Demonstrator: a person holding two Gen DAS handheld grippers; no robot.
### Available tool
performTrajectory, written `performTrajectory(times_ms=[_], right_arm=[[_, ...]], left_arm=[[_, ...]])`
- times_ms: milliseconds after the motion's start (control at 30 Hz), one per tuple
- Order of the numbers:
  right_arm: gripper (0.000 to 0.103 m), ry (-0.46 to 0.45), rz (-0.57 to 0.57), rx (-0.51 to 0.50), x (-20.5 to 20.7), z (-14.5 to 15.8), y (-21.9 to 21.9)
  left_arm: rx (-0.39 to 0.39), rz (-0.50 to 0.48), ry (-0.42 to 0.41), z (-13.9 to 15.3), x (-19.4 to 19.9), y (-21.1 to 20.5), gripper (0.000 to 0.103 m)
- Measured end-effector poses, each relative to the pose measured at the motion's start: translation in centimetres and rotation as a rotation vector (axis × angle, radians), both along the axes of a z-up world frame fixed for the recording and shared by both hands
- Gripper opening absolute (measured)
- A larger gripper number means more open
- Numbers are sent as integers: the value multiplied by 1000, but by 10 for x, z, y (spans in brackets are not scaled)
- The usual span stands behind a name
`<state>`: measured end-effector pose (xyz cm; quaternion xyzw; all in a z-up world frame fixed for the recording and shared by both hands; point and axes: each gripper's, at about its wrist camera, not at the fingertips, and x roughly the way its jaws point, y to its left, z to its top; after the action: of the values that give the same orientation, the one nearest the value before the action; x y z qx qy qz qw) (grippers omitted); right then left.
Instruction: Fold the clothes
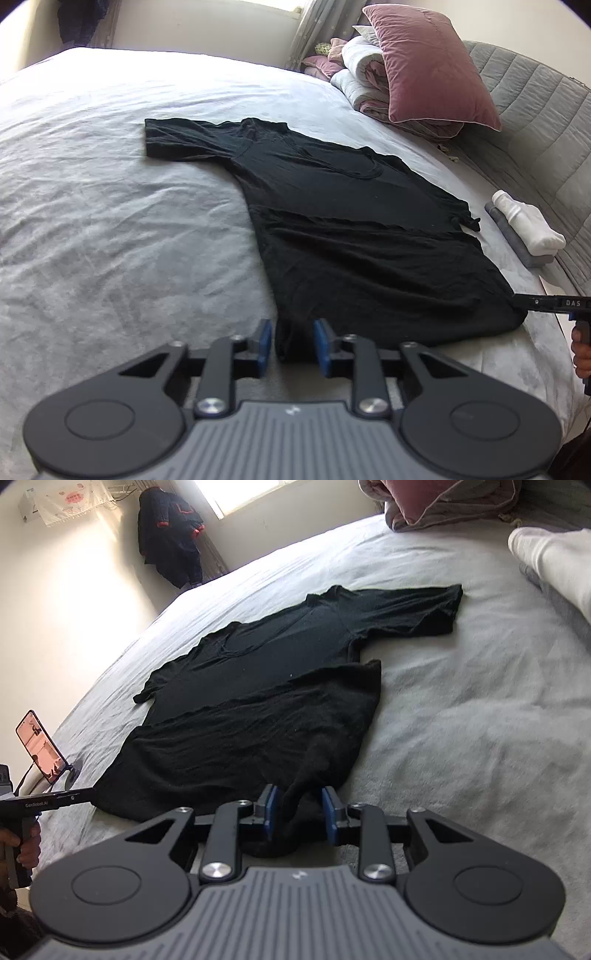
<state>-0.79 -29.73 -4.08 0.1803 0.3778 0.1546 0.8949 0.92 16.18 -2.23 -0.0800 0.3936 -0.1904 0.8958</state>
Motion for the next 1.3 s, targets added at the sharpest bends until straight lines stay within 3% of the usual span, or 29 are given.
performTrajectory(times_ms=[100,233,433,567,733,800,867,900,933,1000,1133,1300], right_arm=[[16,-3,-1,-10,-1,-1,1],[9,-8,-4,-14,-3,0,0],[7,-51,-6,64,-12,18,-19],[7,-44,16,70,-16,23,-29],[7,74,66,-55,-8,4,-21],[6,80,88,-108,-7,-3,-17],[11,53,110,-159,-9,2,-11],[16,28,113,-192,-13,5,-7],[20,7,112,-229,-16,9,-3],[41,-46,100,-278,-22,17,2],[42,-174,104,-334,-28,27,20],[47,-272,140,-301,-21,25,59]], left_arm=[[8,-9,-1,-2,0,-4,3],[-3,-2,-12,1,-4,-4,2],[-145,28,-21,15,-11,26,2],[-192,-6,-4,14,-17,42,2],[-95,-62,86,-8,-14,35,2],[-63,-80,92,-14,-13,32,3],[-57,-91,82,-10,-13,32,7],[-52,-96,72,-7,-13,32,14],[-34,-100,33,-3,-16,32,29],[-6,-92,-48,5,-22,32,41],[-56,-91,-118,14,-18,20,42],[-72,-209,-178,8,-2,-39,48]])
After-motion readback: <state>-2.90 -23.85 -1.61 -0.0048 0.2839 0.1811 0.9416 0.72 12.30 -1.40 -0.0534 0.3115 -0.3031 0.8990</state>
